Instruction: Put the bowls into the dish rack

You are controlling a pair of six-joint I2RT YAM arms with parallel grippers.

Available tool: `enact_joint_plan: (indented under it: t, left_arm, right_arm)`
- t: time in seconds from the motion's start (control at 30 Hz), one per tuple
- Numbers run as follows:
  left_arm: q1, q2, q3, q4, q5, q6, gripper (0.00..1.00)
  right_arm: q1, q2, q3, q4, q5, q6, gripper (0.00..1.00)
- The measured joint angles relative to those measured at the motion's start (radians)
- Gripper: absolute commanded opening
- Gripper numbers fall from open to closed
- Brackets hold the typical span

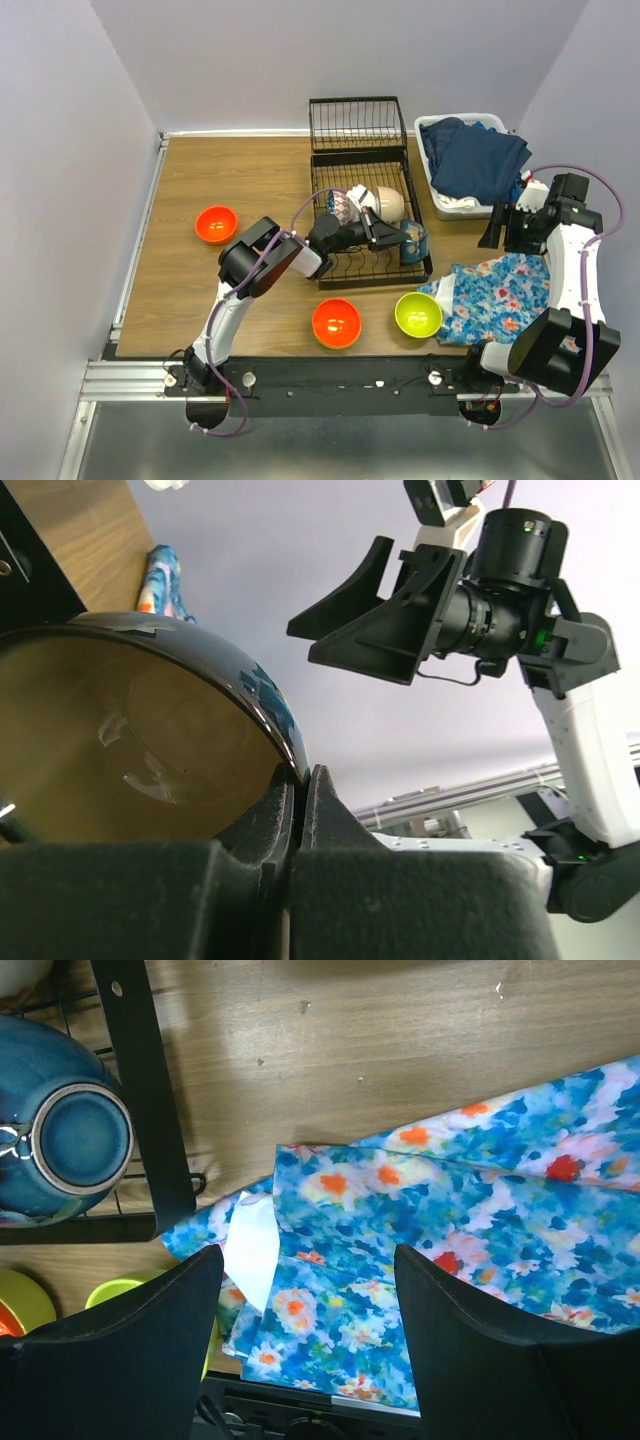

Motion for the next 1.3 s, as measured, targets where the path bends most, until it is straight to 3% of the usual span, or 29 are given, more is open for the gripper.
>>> enact_joint_plan:
  t: [0.17,0.6,0.87,0.97,1.3]
  left_arm:
    - [0.0,0.027,0.023,0.021,0.004,-0.044,0.0]
    - [0.01,-0.078,-0.143,-0.006,-0.018,0.106,0.37]
    - [0.004,-0.111,-0.142,-0.032,0.001,0.199,0.44]
    - [0.007,-0.161,-0.143,-0.121,0.006,0.274,0.51]
    - [0.021,-0.348,-0.159,-0.481,0.031,0.557,0.53]
  right_arm:
    - [0.0,0.01,0.0,-0.001,0.001,0.001,0.77]
    - [0.0,0.022,0.0,0.001,0.003,0.019,0.77]
    - [0.0,0.022,0.0,0.0,0.003,0.019,0.77]
    - [0.0,0.021,0.0,0.0,0.002,0.019,0.77]
    - [0.0,0.018,0.0,0.0,-0.005,0.018,0.78]
